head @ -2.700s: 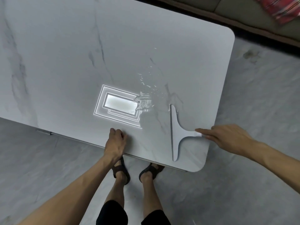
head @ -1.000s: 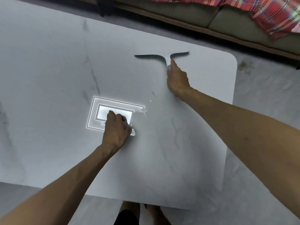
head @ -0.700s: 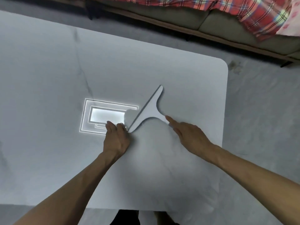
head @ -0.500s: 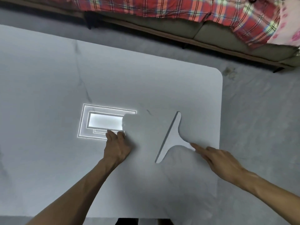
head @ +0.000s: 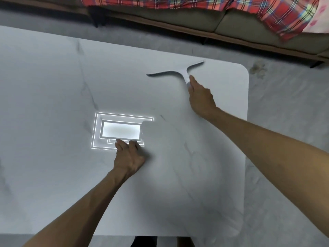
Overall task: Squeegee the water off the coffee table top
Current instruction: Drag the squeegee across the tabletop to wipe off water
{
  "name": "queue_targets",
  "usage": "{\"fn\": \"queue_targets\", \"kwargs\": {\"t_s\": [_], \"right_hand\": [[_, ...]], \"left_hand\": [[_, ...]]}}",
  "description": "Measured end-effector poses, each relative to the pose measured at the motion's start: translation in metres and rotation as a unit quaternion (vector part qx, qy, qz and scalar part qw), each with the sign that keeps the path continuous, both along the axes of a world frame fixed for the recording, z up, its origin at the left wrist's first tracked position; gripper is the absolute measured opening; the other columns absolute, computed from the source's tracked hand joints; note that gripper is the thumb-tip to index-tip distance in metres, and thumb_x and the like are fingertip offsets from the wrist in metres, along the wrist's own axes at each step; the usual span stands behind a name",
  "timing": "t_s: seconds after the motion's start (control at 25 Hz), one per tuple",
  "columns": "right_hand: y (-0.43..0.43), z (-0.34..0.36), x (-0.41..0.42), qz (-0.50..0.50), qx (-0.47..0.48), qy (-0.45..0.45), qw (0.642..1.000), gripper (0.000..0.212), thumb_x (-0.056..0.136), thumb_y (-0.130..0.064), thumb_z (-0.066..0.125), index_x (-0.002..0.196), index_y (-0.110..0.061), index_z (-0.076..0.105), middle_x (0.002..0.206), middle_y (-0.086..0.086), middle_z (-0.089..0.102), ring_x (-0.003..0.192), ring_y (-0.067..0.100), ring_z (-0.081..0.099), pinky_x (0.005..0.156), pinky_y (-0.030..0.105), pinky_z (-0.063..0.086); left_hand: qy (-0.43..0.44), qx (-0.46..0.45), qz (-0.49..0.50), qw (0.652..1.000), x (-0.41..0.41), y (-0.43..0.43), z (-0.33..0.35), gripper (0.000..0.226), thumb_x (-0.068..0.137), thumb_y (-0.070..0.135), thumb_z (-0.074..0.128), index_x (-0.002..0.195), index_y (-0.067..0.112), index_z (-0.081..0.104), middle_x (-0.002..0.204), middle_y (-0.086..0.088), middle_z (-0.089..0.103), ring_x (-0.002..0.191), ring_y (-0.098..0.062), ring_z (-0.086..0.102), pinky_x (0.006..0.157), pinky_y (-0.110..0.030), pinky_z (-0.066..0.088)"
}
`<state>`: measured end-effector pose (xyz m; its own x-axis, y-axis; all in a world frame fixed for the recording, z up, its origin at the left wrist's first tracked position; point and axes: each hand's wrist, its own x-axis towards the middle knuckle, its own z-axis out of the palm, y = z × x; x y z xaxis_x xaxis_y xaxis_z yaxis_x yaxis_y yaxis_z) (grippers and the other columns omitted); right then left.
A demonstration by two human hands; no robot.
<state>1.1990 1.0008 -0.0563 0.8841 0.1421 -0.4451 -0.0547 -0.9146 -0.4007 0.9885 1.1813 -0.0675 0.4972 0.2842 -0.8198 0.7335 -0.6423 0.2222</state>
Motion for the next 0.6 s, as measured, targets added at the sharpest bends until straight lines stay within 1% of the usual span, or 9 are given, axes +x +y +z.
{"fn": "queue_targets", "kwargs": {"t_s": [0.04, 0.12, 0.24, 0.28, 0.36, 0.4, 0.48, 0.56, 0.6], "right_hand": [[-0.011, 0.001, -0.022, 0.017, -0.009, 0.003, 1.000, 0.051, 0.102, -0.022, 0.033, 0.151, -0.032, 0.021, 0.123, 0.020, 0.060, 0.109, 0.039, 0.055, 0.085, 0.037, 0.040], [-0.048, 0.010, -0.073, 0.044, -0.018, 0.031, 0.998, 0.056, 0.102, -0.019, 0.033, 0.152, -0.035, 0.014, 0.120, 0.011, 0.063, 0.099, 0.030, 0.060, 0.078, 0.030, 0.039], [-0.113, 0.043, -0.143, 0.053, -0.047, 0.104, 0.992, 0.058, 0.104, -0.020, 0.034, 0.151, -0.039, 0.007, 0.128, -0.001, 0.061, 0.100, 0.012, 0.061, 0.086, 0.023, 0.042], [-0.131, 0.056, -0.159, 0.052, -0.052, 0.117, 0.990, 0.059, 0.103, -0.019, 0.036, 0.149, -0.041, 0.006, 0.129, -0.002, 0.061, 0.097, 0.006, 0.061, 0.087, 0.018, 0.042], [-0.153, 0.074, -0.166, 0.047, -0.040, 0.125, 0.990, 0.059, 0.102, -0.017, 0.039, 0.145, -0.042, 0.008, 0.117, 0.002, 0.068, 0.080, 0.000, 0.061, 0.080, 0.013, 0.043], [-0.156, 0.077, -0.155, 0.038, -0.029, 0.110, 0.993, 0.056, 0.102, -0.018, 0.039, 0.146, -0.040, 0.011, 0.110, 0.006, 0.070, 0.075, 0.005, 0.062, 0.078, 0.016, 0.046], [-0.152, 0.065, -0.106, -0.003, -0.034, 0.043, 0.998, 0.050, 0.104, -0.026, 0.034, 0.151, -0.032, 0.020, 0.103, 0.015, 0.069, 0.082, 0.024, 0.065, 0.080, 0.030, 0.051], [-0.134, 0.050, -0.036, -0.077, -0.037, 0.014, 0.996, 0.045, 0.104, -0.025, 0.029, 0.149, -0.023, 0.028, 0.109, 0.022, 0.065, 0.092, 0.034, 0.061, 0.086, 0.044, 0.051], [-0.126, 0.043, -0.006, -0.091, -0.038, 0.006, 0.995, 0.044, 0.104, -0.021, 0.028, 0.147, -0.018, 0.029, 0.112, 0.024, 0.063, 0.092, 0.035, 0.059, 0.086, 0.047, 0.050]], "left_hand": [[0.029, -0.010, 0.013, 0.999, 0.002, 0.000, 0.003, 0.045, 0.090, -0.007, 0.035, 0.134, -0.014, 0.035, 0.145, -0.028, 0.024, 0.134, -0.059, 0.021, 0.110, -0.064, 0.024], [-0.007, 0.015, -0.035, 0.999, -0.002, -0.001, -0.004, 0.046, 0.088, -0.012, 0.024, 0.133, -0.018, 0.031, 0.137, -0.030, 0.032, 0.130, -0.066, 0.021, 0.109, -0.065, 0.022], [-0.035, 0.056, -0.065, 0.996, -0.004, -0.007, -0.001, 0.046, 0.089, 0.007, 0.037, 0.132, -0.009, 0.037, 0.137, -0.033, 0.035, 0.131, -0.050, 0.033, 0.108, -0.049, 0.031], [-0.063, 0.073, -0.107, 0.990, -0.001, -0.012, 0.000, 0.047, 0.086, 0.012, 0.037, 0.130, -0.006, 0.040, 0.137, -0.035, 0.036, 0.128, -0.046, 0.037, 0.107, -0.045, 0.034], [-0.096, 0.063, -0.154, 0.981, 0.004, -0.026, -0.003, 0.053, 0.081, 0.014, 0.035, 0.131, -0.002, 0.037, 0.139, -0.035, 0.032, 0.132, -0.045, 0.031, 0.111, -0.044, 0.028], [-0.109, 0.047, -0.181, 0.976, 0.007, -0.034, -0.007, 0.054, 0.080, 0.014, 0.039, 0.132, -0.001, 0.035, 0.142, -0.033, 0.028, 0.135, -0.046, 0.025, 0.114, -0.043, 0.024], [-0.128, 0.009, -0.190, 0.973, 0.017, -0.055, -0.012, 0.051, 0.077, 0.011, 0.048, 0.125, 0.001, 0.039, 0.145, -0.031, 0.023, 0.138, -0.046, 0.020, 0.114, -0.043, 0.021], [-0.125, -0.007, -0.209, 0.970, 0.025, -0.069, -0.015, 0.048, 0.075, 0.012, 0.050, 0.121, 0.001, 0.041, 0.143, -0.032, 0.025, 0.136, -0.046, 0.021, 0.113, -0.043, 0.024], [-0.123, -0.005, -0.214, 0.969, 0.027, -0.073, -0.021, 0.048, 0.076, 0.012, 0.050, 0.121, 0.001, 0.041, 0.141, -0.032, 0.026, 0.135, -0.046, 0.021, 0.112, -0.043, 0.025]]}}
